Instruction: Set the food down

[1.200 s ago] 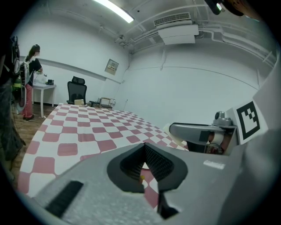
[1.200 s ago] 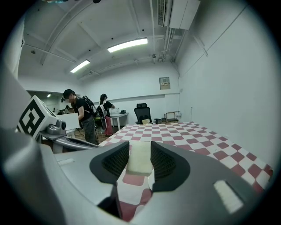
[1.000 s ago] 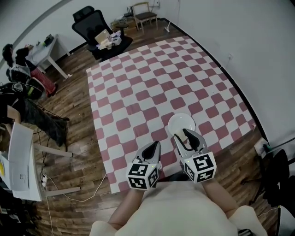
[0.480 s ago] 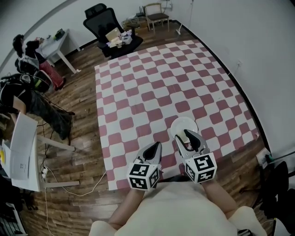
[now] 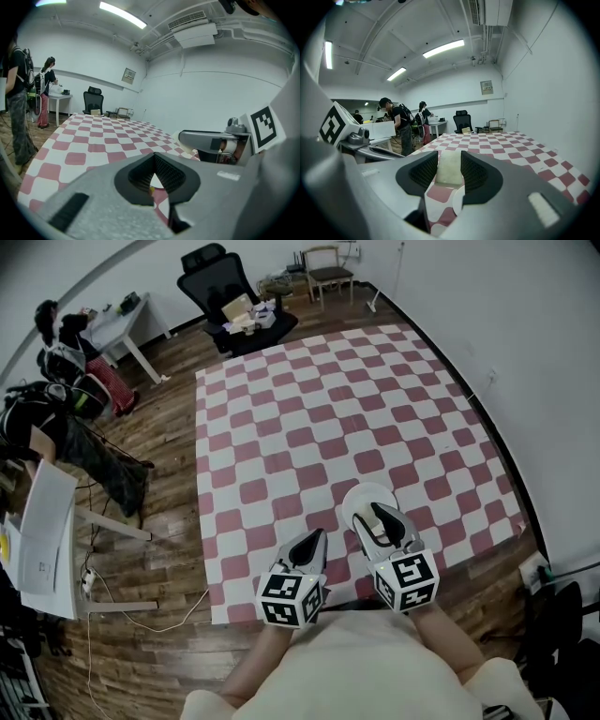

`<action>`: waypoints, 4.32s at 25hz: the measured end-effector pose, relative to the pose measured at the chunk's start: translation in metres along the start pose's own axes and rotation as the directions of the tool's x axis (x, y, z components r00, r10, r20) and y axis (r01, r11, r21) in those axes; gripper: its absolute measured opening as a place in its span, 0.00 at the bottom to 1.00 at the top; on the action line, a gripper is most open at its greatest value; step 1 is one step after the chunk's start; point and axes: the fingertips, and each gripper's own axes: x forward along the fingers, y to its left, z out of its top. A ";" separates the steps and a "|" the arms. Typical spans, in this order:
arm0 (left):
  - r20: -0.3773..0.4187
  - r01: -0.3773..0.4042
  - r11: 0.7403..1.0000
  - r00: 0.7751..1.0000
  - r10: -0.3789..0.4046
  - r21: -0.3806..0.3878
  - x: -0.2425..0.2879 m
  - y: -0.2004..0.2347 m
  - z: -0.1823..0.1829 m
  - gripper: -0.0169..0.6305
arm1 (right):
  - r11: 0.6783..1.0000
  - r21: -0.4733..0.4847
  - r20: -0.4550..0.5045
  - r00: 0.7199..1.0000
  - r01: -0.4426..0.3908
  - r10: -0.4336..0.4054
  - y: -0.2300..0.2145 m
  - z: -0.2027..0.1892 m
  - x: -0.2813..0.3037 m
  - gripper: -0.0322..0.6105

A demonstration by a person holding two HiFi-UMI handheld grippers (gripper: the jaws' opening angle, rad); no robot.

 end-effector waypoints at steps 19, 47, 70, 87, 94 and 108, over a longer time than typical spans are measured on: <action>0.024 -0.057 0.998 0.998 0.058 -0.029 0.027 -0.030 -0.002 0.04 | 0.997 -0.028 -0.016 0.997 -0.073 0.073 -0.033 -0.005 -0.006 0.30; -0.016 -0.115 0.992 0.993 0.114 -0.058 0.052 -0.028 -0.024 0.04 | 0.997 -0.022 -0.101 0.993 -0.069 0.067 -0.063 -0.045 0.003 0.30; -0.098 -0.119 0.990 0.989 0.111 -0.073 0.101 0.017 -0.032 0.04 | 0.998 -0.008 -0.261 0.963 -0.068 0.063 -0.083 -0.096 0.059 0.30; -0.128 -0.110 0.990 0.987 0.098 -0.090 0.120 0.029 -0.039 0.04 | 0.997 -0.007 -0.314 0.947 -0.081 0.075 -0.084 -0.114 0.083 0.30; -0.136 -0.103 0.990 0.987 0.090 -0.093 0.127 0.029 -0.042 0.04 | 0.997 -0.003 -0.333 0.940 -0.081 0.075 -0.086 -0.123 0.088 0.30; -0.158 -0.105 0.990 0.983 0.089 -0.098 0.138 0.037 -0.047 0.04 | 0.995 -0.015 -0.376 0.923 -0.098 0.085 -0.082 -0.137 0.101 0.30</action>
